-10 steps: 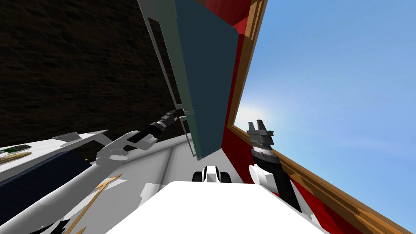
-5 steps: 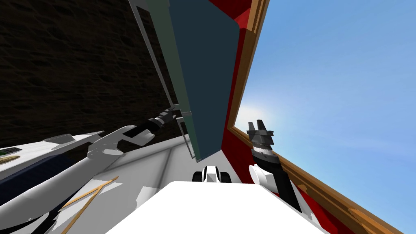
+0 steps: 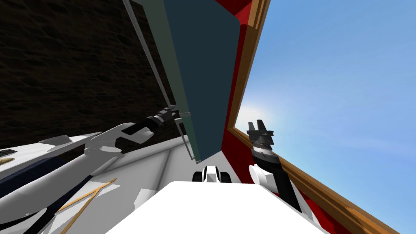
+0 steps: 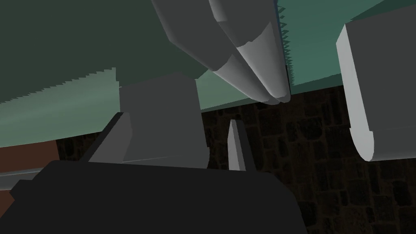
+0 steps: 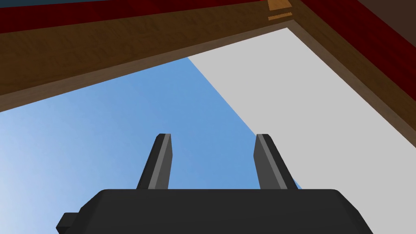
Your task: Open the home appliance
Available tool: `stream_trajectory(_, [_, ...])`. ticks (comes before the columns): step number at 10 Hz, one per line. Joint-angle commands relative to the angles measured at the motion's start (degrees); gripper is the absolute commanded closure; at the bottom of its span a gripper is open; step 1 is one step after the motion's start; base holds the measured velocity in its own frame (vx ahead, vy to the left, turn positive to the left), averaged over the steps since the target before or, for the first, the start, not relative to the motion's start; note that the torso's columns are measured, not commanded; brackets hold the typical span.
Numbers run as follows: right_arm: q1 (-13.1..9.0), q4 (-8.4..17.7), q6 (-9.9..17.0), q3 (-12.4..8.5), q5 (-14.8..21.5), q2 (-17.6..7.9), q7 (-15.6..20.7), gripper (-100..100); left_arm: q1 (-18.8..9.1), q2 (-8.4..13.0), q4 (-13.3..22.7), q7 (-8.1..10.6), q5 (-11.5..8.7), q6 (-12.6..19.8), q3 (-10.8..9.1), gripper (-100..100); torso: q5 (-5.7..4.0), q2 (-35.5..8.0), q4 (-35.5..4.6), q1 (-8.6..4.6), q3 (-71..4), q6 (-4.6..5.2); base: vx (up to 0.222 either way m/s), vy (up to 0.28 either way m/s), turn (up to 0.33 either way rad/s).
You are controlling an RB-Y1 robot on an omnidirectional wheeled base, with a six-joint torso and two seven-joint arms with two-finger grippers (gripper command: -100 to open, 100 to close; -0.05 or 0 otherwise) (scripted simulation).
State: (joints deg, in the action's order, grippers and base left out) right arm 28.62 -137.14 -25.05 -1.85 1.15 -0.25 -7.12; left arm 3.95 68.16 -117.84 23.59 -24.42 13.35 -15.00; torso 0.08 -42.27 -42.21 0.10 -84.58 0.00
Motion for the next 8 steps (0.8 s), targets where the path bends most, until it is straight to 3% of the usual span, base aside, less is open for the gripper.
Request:
stream_trajectory(1, [0.00, 0.00, 0.00, -0.02, 0.00, -0.02, 0.00, 0, 0.34, 0.56, -1.39, 0.33, -0.44, -0.68, 0.32, 100, 0.07, 0.27, -0.04, 0.63, -0.22, 0.02, 0.001, 0.230, -0.016])
stream_trajectory(8, [0.01, 0.00, 0.00, -0.03, 0.00, -0.03, 0.00, 0, 1.71, 2.80, -6.95, 1.64, -2.19, -3.42, 1.60, 100, -0.40, 1.01, 0.05, -0.33, -0.87, 0.44, 0.011, 0.306, -0.014])
